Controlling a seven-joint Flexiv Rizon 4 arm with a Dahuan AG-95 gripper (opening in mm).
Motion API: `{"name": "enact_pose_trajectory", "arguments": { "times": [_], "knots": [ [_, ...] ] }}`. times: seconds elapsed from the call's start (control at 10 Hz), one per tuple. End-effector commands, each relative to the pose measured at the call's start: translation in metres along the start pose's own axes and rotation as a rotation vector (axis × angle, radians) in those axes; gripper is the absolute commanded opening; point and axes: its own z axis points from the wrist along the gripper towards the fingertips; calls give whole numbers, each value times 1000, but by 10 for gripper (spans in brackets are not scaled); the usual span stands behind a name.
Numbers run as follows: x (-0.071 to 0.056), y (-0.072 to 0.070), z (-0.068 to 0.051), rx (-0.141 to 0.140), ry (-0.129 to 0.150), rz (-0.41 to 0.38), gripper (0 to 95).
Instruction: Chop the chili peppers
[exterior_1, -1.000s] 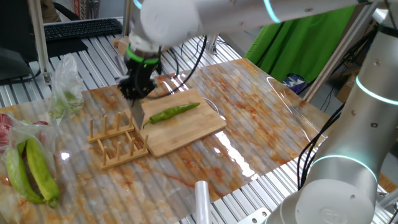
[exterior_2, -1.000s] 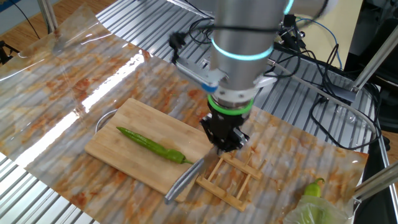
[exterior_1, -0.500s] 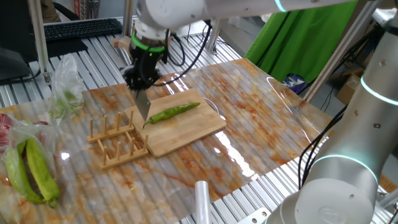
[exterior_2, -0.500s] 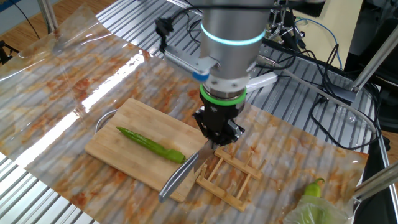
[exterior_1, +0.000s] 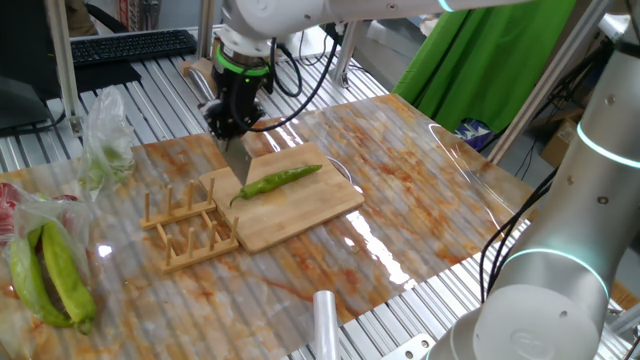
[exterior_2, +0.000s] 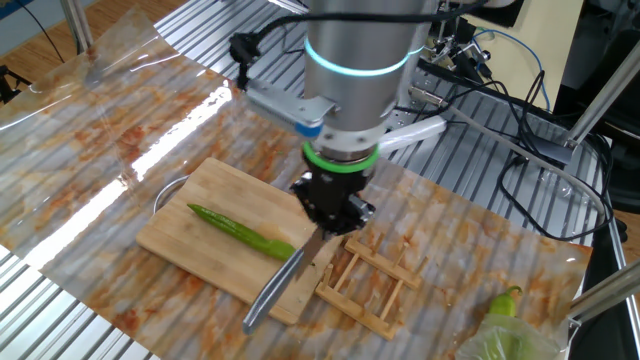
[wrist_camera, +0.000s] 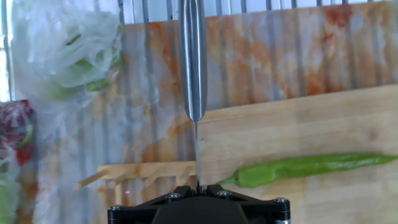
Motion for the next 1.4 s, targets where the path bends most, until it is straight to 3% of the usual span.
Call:
{"name": "enact_pose_trajectory", "arguments": {
  "times": [0.1,0.5,0.8,1.2,1.4],
  "knots": [
    [-6,-13,8,-5,5,-19,0],
    [-16,-33,29,-14,5,-48,0],
    [-19,-36,46,-13,2,-52,0],
    [-15,-44,55,-15,1,-59,0],
    [-16,-45,65,-15,-2,-63,0]
  ]
}}
